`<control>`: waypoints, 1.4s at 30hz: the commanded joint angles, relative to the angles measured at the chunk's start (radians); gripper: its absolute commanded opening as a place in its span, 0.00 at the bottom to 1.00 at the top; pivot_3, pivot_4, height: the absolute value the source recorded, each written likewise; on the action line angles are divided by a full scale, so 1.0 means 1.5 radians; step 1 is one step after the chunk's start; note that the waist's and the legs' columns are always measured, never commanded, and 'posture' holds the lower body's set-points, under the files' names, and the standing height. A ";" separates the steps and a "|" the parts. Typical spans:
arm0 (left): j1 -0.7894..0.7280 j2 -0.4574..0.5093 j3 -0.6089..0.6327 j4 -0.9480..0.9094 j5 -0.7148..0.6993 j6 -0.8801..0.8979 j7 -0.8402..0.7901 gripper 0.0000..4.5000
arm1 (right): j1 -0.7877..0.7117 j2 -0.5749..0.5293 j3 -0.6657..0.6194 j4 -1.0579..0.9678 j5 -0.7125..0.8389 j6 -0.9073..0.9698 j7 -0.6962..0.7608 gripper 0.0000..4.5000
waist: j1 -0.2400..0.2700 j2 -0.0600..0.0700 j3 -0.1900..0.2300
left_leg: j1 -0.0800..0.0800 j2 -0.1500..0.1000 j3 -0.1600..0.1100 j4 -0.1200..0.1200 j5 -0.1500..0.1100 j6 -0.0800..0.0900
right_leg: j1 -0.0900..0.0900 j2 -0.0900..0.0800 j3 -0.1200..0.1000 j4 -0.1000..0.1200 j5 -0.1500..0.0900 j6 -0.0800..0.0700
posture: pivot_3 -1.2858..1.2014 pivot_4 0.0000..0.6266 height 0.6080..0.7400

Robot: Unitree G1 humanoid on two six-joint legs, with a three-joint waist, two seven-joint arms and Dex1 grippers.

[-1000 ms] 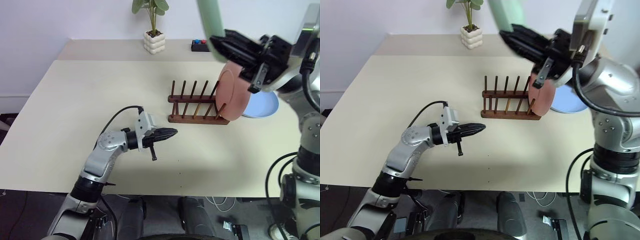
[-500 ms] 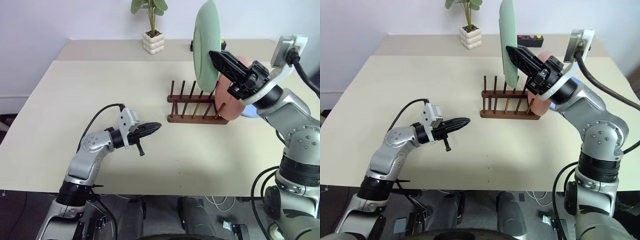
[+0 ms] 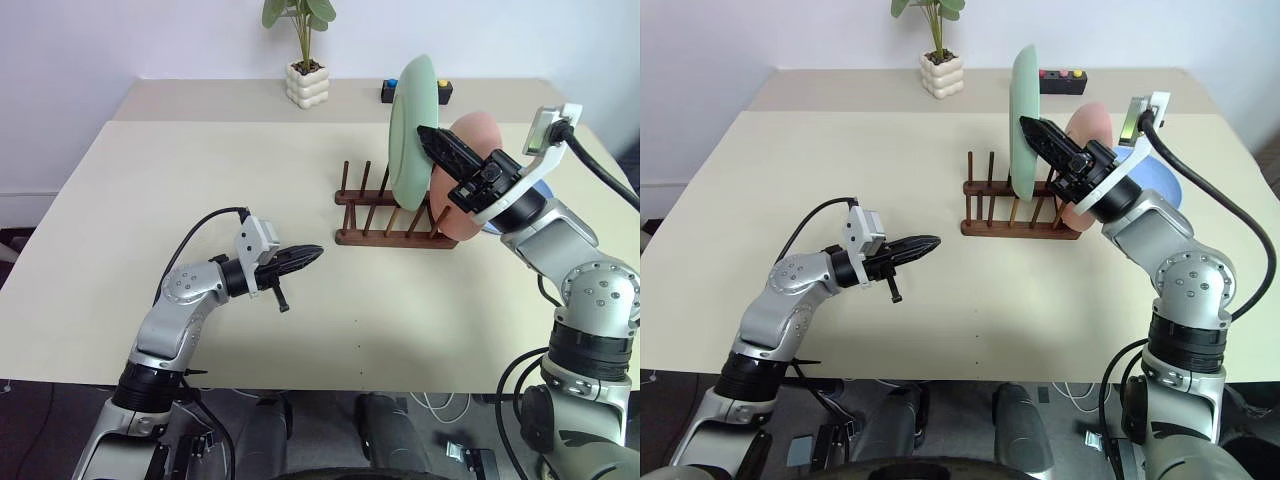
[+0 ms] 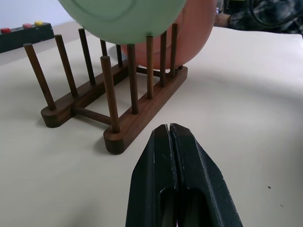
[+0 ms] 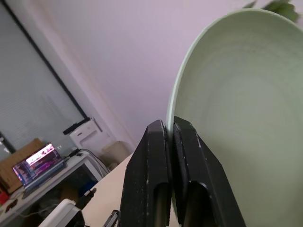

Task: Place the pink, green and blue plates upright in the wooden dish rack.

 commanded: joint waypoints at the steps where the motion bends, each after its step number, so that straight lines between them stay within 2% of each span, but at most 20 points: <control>1: -0.007 0.001 0.005 -0.018 -0.008 -0.008 0.001 0.00 | -0.008 0.004 -0.022 -0.005 0.024 -0.005 -0.011 0.01 | 0.000 0.000 0.000 | 0.000 0.000 0.000 0.000 0.000 0.000 | 0.000 0.000 0.000 0.000 0.000 0.000 | 0.52 0.24 0.92; 10: -0.005 0.001 0.003 -0.019 -0.007 -0.009 0.000 0.00 | 0.000 0.004 -0.023 -0.002 0.030 -0.007 -0.022 0.01 | 0.000 0.000 0.000 | 0.000 0.000 0.000 0.000 0.000 0.000 | 0.000 0.000 0.000 0.000 0.000 0.000 | 0.52 0.24 0.92; 13: -0.005 0.002 0.004 -0.020 -0.007 -0.009 0.000 0.00 | 0.000 0.003 -0.022 -0.003 0.031 -0.008 -0.023 0.21 | 0.000 0.000 0.000 | 0.000 0.000 0.000 0.000 0.000 0.000 | 0.000 0.000 0.000 0.000 0.000 0.000 | 0.52 0.24 0.92; 20: -0.005 0.001 0.003 -0.020 -0.007 -0.009 -0.001 0.00 | -0.001 0.001 -0.022 -0.001 0.017 -0.015 -0.029 0.98 | 0.000 0.000 0.000 | 0.000 0.000 0.000 0.000 0.000 0.000 | 0.000 0.000 0.000 0.000 0.000 0.000 | 0.52 0.24 0.92; 32: -0.009 -0.001 -0.001 -0.016 -0.004 -0.009 0.000 0.00 | -0.017 -0.044 -0.005 -0.020 -0.074 -0.025 0.020 0.99 | 0.000 0.000 0.000 | 0.000 0.000 0.000 0.000 0.000 0.000 | 0.000 0.000 0.000 0.000 0.000 0.000 | 0.52 0.24 0.92; 42: -0.009 -0.004 -0.004 -0.015 -0.003 -0.010 0.000 0.00 | -0.032 -0.104 0.003 -0.039 -0.147 -0.045 0.104 0.99 | 0.000 0.000 0.000 | 0.000 0.000 0.000 0.000 0.000 0.000 | 0.000 0.000 0.000 -0.001 0.000 0.000 | 0.52 0.24 0.92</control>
